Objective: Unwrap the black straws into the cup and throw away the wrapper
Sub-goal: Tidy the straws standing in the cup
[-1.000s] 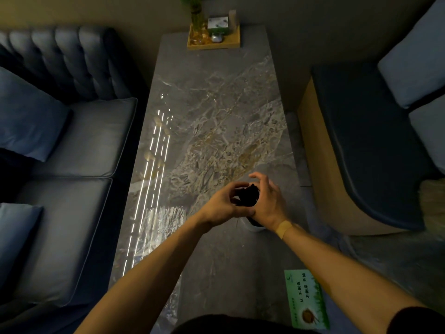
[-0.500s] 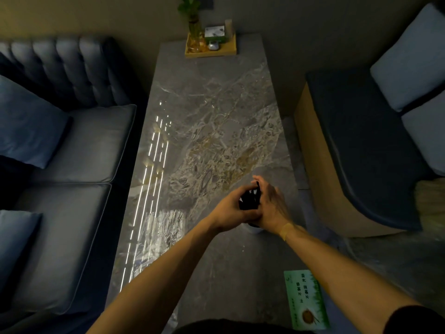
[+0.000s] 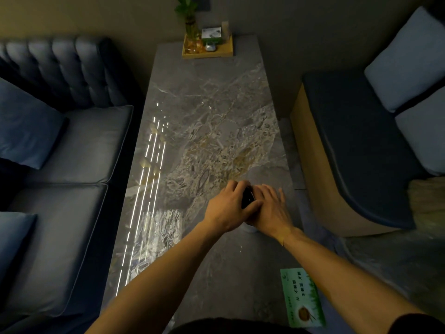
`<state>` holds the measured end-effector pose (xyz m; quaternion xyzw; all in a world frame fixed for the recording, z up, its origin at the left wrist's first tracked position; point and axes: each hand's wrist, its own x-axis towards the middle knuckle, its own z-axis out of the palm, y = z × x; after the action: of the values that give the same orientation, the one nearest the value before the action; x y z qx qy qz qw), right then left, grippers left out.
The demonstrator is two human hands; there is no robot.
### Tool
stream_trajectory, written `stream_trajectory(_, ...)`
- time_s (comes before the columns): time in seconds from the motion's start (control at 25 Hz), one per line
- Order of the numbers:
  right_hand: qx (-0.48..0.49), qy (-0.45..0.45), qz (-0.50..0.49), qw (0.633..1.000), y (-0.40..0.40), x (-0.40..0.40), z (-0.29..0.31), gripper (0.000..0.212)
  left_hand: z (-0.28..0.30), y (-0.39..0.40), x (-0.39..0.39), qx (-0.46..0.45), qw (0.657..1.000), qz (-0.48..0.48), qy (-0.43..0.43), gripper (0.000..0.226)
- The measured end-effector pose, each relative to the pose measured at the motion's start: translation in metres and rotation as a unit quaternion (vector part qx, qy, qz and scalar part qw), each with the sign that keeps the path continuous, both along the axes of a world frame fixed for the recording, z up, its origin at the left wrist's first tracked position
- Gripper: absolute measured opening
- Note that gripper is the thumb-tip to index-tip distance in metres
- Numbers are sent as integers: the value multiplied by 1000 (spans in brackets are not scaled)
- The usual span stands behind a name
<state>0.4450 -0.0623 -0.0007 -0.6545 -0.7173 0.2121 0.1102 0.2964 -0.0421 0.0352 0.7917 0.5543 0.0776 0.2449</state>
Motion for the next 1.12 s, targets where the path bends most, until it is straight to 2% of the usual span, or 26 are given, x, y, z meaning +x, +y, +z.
stream_trajectory(0.12,2,37,-14,999,-3,2,-2,76,-3,1,4,73,996,-28,45,42)
stream_trajectory(0.28,-18,50,-5,999,-8,4,-6,90,-8,2,6,51,999,10,9,28)
stream_trajectory(0.4,-40,58,-13,997,-7,3,-5,91,-9,3,2,49,998,-1,-34,26)
stream_trajectory(0.56,-49,62,-24,997,-7,1,-6,91,-9,8,0,20,995,33,-95,25)
stream_trajectory(0.68,-46,63,-25,997,-8,2,-8,89,-14,1,3,16,998,8,-53,37)
stream_trajectory(0.84,-58,26,4,998,-7,6,-9,96,-15,-2,6,20,998,48,19,56)
stream_trajectory(1.0,-49,5,12,999,-9,6,-6,98,-11,-2,17,13,992,129,2,37)
stream_trajectory(1.12,-56,9,7,998,-10,6,-4,95,-10,0,14,-4,993,110,-40,30)
